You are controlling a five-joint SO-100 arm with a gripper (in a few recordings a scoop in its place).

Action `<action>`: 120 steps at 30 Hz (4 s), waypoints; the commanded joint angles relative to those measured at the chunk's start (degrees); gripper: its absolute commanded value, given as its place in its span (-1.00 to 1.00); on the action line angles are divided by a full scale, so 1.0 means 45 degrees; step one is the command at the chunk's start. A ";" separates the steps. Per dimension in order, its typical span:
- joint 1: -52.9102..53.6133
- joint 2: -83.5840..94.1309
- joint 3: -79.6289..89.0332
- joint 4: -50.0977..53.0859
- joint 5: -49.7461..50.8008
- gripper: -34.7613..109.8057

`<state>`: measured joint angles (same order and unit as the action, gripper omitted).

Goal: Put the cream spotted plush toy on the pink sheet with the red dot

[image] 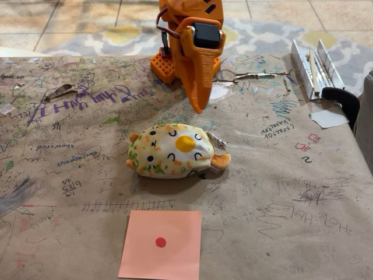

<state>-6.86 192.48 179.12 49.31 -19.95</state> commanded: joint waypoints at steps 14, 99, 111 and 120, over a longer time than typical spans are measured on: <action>0.0879 0.0176 -0.0234 0.4238 -1.2832 -0.52; 0.1855 -1.0840 -0.7031 0.0625 -1.4863 -0.28; 0.4102 -1.2988 -0.4961 -0.3203 -1.9102 -0.19; 0.3203 -1.7207 -0.5020 -0.6855 -1.7949 -0.18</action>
<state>7.65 121.46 160.40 20.65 -102.04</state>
